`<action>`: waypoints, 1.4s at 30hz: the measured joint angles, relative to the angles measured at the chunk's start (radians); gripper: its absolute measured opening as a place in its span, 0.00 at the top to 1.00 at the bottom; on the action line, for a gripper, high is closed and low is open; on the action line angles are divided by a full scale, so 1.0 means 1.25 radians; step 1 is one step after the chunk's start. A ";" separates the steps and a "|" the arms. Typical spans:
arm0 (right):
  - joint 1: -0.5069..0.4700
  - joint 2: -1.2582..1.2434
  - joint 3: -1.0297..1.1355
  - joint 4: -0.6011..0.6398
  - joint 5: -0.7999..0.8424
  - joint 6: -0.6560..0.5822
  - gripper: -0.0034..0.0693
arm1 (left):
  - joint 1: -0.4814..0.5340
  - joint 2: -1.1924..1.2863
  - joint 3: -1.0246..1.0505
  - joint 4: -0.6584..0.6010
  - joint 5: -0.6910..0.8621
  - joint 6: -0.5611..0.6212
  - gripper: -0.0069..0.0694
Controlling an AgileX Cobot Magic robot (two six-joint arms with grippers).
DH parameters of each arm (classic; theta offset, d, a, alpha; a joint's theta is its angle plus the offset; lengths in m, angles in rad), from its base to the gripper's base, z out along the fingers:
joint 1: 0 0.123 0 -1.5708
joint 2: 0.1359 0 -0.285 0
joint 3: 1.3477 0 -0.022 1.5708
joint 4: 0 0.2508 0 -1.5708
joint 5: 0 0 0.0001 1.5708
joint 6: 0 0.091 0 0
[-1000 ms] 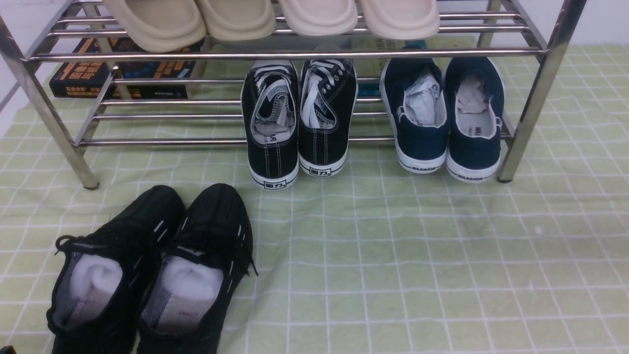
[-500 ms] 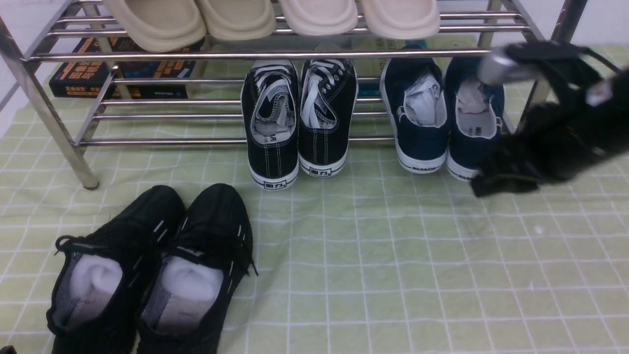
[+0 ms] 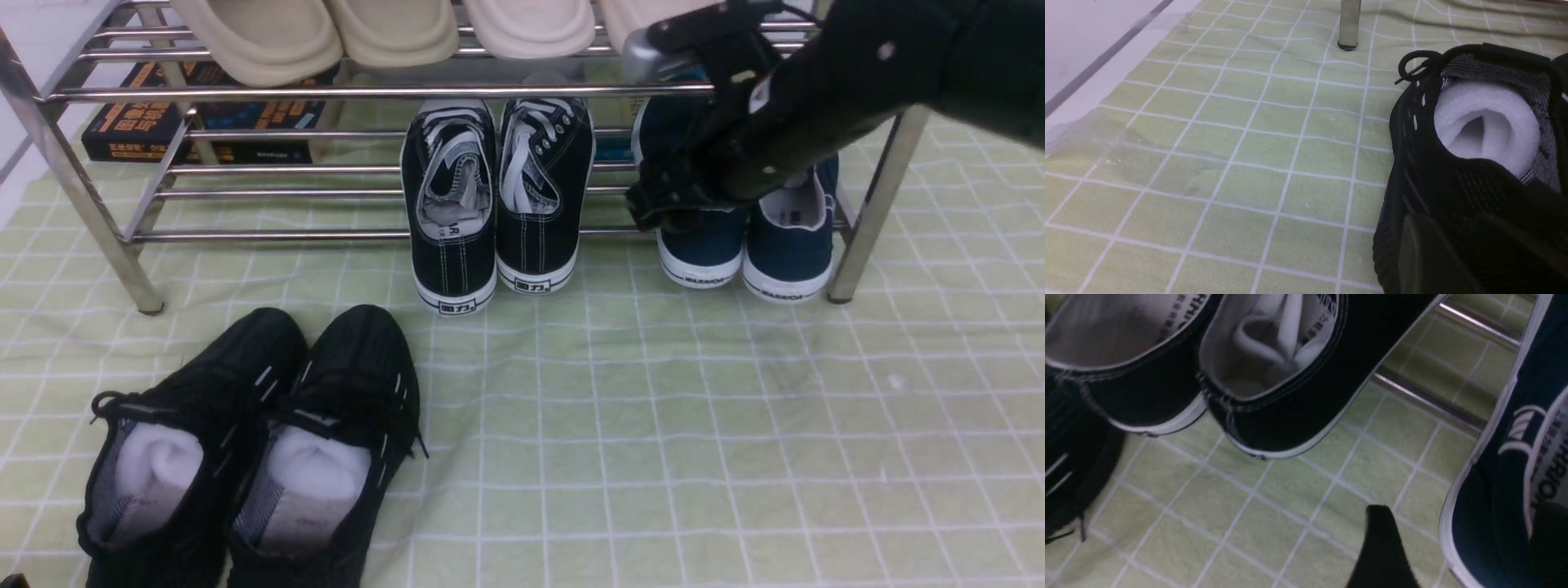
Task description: Take the shoes off the shelf with your hand from the green coffee tablecloth.
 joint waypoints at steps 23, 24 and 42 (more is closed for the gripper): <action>-0.001 0.084 -0.006 -0.141 -0.095 0.012 0.63 | 0.000 0.000 0.000 0.000 0.000 0.000 0.63; -0.003 0.082 -0.006 -0.142 -0.090 0.013 0.70 | 0.000 0.000 0.000 0.000 0.000 0.000 0.63; 0.071 -0.220 -0.005 -0.007 0.424 0.021 0.89 | 0.000 0.000 0.000 0.000 0.000 0.000 0.61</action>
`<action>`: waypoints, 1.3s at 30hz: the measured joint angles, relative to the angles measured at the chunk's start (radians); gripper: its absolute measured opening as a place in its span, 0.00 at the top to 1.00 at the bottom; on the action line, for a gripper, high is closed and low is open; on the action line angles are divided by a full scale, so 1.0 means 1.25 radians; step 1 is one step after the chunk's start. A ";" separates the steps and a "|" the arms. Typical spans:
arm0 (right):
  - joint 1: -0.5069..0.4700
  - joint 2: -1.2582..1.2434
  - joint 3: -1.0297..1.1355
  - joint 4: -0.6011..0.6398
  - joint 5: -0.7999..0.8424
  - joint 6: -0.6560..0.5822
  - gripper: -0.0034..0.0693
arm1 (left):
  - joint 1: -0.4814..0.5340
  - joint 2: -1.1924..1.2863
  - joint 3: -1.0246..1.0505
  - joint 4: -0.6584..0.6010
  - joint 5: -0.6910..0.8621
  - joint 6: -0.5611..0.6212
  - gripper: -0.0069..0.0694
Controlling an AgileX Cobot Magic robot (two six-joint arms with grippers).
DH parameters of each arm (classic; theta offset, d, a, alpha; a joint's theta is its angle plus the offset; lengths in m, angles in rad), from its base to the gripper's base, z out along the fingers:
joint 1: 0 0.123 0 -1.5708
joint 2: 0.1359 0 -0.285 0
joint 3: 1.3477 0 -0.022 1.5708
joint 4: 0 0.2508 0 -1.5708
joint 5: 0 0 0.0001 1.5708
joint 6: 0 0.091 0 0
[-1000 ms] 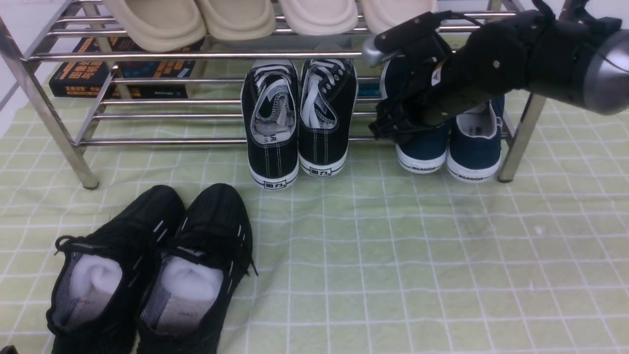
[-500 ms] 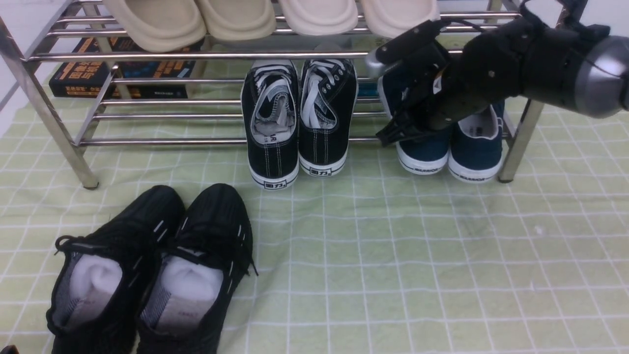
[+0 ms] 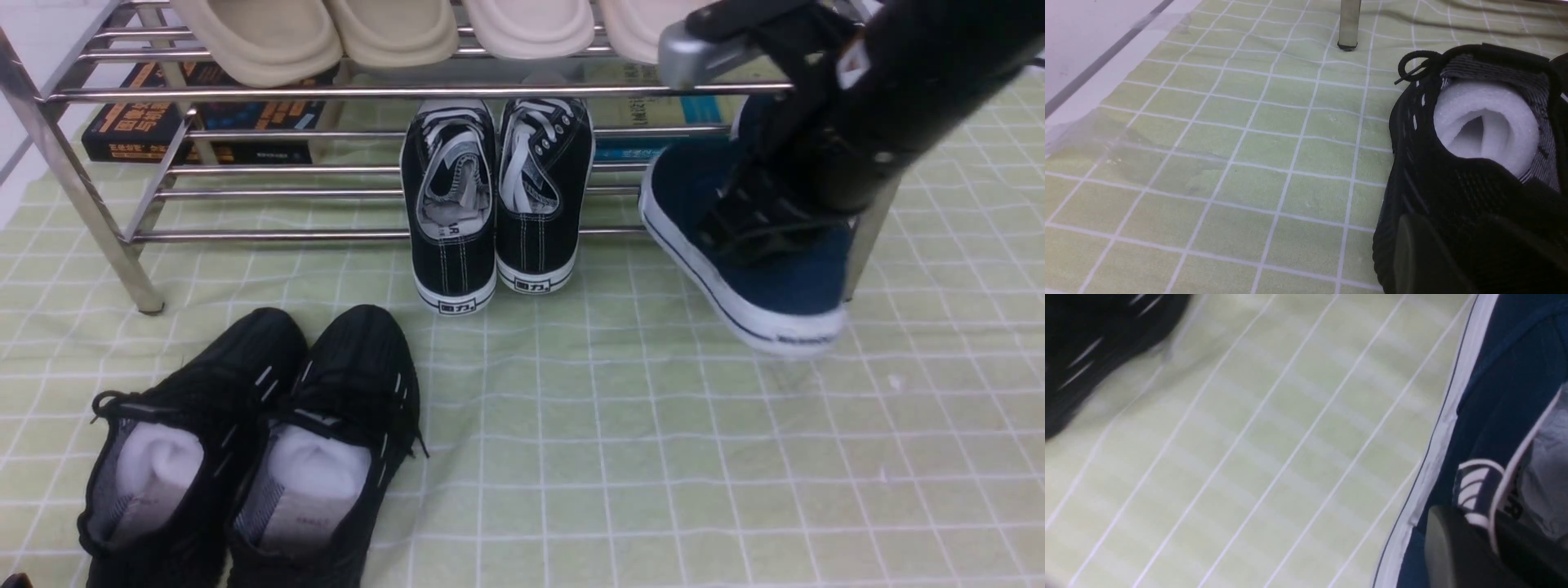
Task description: Take the shoes off the shelf with your hand from the green coffee tablecloth.
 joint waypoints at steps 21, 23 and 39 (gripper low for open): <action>0.216 -0.078 0.190 -0.035 -0.043 0.231 0.89 | 0.000 0.000 0.000 0.000 0.000 0.000 0.60; 0.216 -0.064 0.190 -0.060 -0.082 0.251 0.89 | 0.000 0.000 0.000 0.000 0.000 0.000 0.60; 0.217 0.104 0.192 -0.217 -0.242 0.413 0.89 | 0.000 0.000 0.000 0.000 0.000 0.000 0.59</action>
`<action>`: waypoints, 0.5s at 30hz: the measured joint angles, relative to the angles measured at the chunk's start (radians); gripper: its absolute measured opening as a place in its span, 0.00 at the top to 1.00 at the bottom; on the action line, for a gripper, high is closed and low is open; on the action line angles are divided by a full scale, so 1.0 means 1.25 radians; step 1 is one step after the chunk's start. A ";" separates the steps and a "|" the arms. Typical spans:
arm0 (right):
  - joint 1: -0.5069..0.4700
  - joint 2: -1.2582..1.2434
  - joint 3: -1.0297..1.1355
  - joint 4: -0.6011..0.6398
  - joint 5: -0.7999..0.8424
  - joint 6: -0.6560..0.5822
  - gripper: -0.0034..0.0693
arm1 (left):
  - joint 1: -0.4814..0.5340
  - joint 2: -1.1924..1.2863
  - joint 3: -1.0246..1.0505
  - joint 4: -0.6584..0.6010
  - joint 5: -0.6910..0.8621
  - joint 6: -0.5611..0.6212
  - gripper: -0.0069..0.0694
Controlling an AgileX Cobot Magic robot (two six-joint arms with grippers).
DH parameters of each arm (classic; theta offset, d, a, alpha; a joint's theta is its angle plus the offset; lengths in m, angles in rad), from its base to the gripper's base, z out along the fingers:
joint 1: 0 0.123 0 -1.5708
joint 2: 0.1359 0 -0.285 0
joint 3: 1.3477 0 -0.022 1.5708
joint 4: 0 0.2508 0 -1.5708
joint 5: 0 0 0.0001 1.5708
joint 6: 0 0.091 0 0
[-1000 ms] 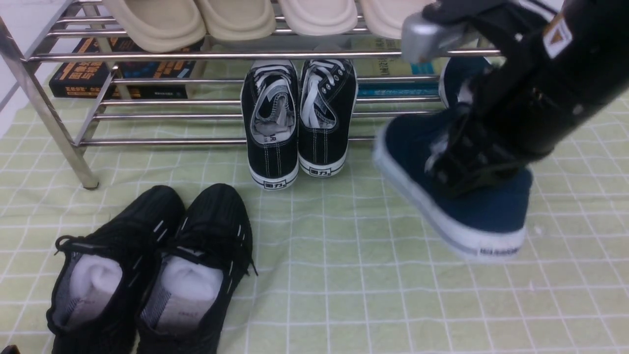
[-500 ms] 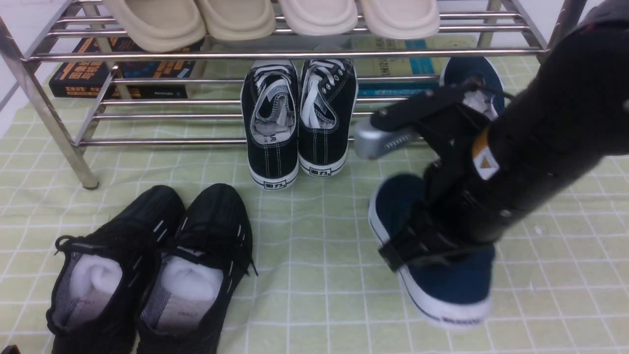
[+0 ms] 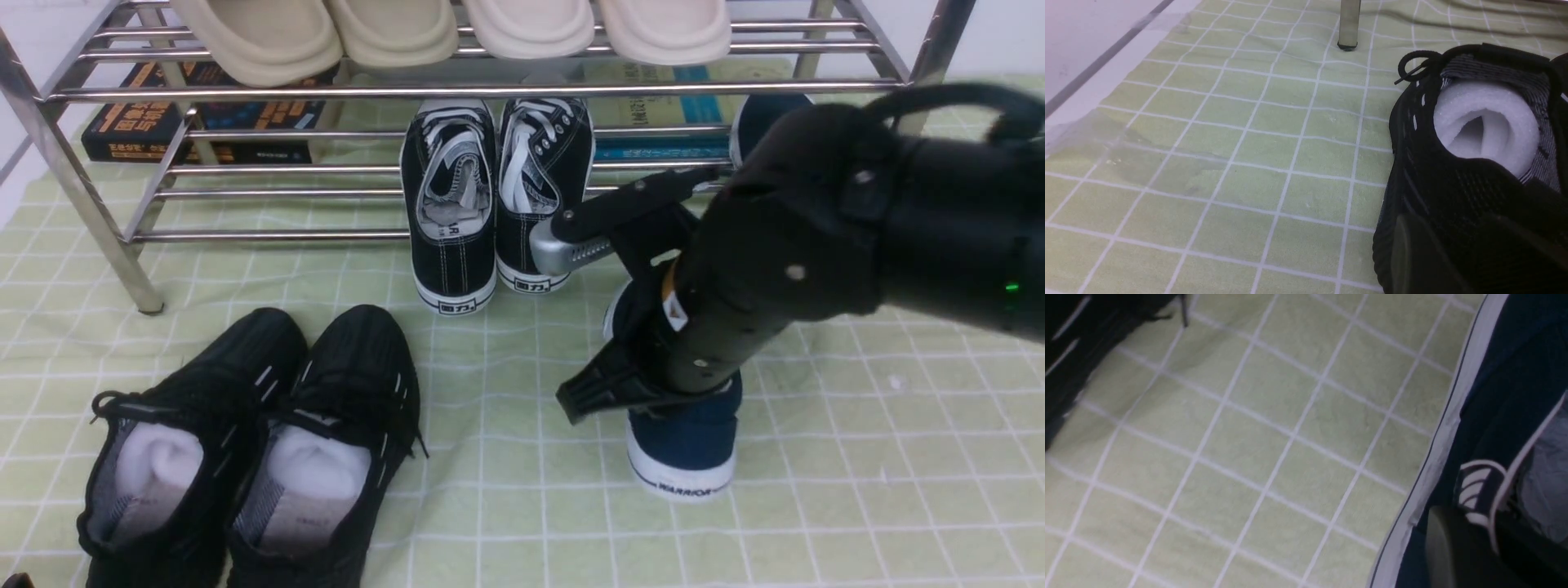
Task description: Take the shoes off the shelf with your hand from the green coffee tablecloth.
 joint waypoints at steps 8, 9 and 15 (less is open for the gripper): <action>0.000 0.036 0.000 0.061 -0.004 0.032 0.88 | 0.000 0.000 0.000 0.000 0.000 0.000 0.60; 0.000 0.038 0.000 0.061 -0.004 0.032 0.88 | 0.000 0.000 0.000 0.000 0.000 0.000 0.60; 0.000 0.053 -0.001 0.096 0.014 0.044 0.70 | 0.000 0.000 0.000 0.000 0.000 0.000 0.60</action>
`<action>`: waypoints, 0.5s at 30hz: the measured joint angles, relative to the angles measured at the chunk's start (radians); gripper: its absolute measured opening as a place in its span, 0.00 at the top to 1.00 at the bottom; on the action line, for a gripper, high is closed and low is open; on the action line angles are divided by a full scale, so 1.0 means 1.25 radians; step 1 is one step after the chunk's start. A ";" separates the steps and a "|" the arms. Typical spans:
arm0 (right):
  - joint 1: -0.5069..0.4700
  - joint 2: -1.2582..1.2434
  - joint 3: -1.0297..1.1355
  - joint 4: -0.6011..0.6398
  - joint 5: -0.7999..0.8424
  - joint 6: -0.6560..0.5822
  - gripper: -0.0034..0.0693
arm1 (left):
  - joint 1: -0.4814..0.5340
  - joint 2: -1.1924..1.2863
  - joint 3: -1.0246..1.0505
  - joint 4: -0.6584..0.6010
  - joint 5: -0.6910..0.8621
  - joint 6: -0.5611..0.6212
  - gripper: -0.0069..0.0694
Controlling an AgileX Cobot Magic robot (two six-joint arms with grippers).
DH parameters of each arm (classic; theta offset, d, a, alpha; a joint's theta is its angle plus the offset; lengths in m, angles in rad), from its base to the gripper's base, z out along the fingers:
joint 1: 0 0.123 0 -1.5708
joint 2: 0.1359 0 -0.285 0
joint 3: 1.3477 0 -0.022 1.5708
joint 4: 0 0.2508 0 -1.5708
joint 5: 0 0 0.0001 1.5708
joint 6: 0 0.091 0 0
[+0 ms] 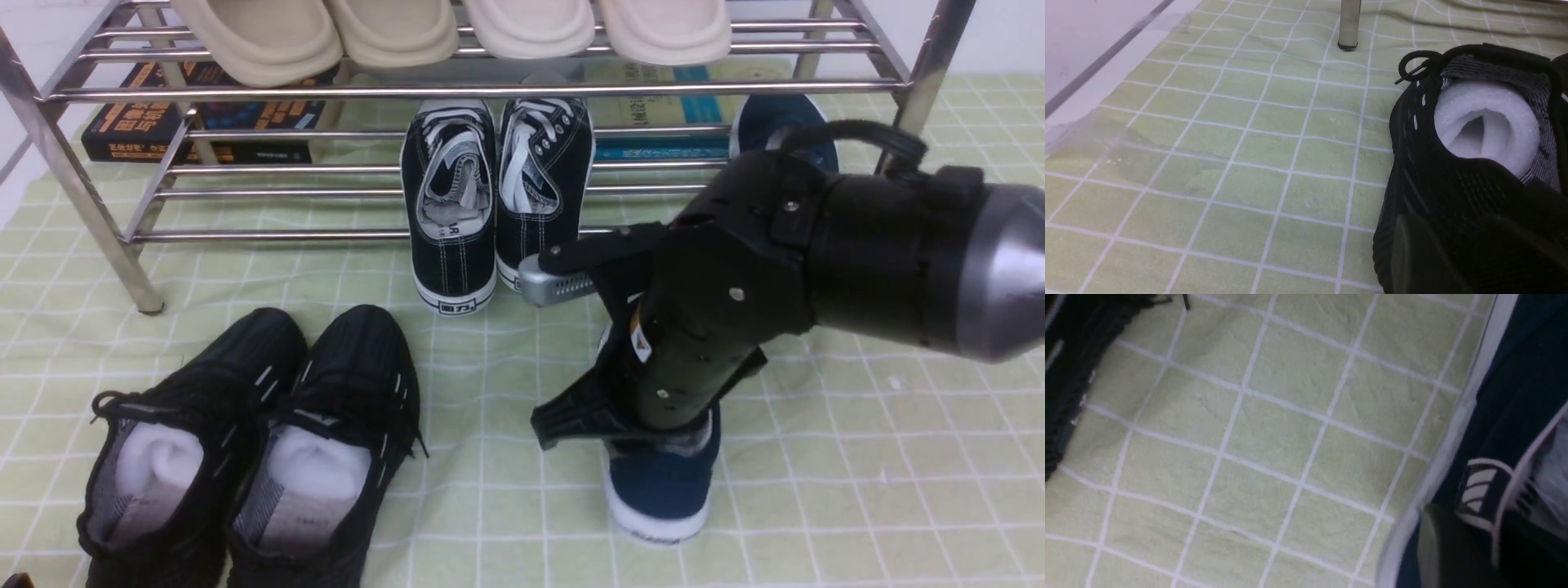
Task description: Take the shoes off the shelf with your hand from the green coffee tablecloth.
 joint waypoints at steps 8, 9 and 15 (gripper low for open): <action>0.000 -0.044 -0.145 -0.038 0.238 -0.072 0.30 | 0.000 0.000 0.000 0.000 0.000 0.000 0.60; 0.000 -0.058 -0.180 -0.069 0.252 -0.094 0.28 | 0.000 0.000 0.000 0.000 0.000 0.000 0.60; 0.000 -0.170 -0.231 -0.164 0.270 -0.157 0.46 | 0.000 0.000 0.000 0.000 0.000 0.000 0.60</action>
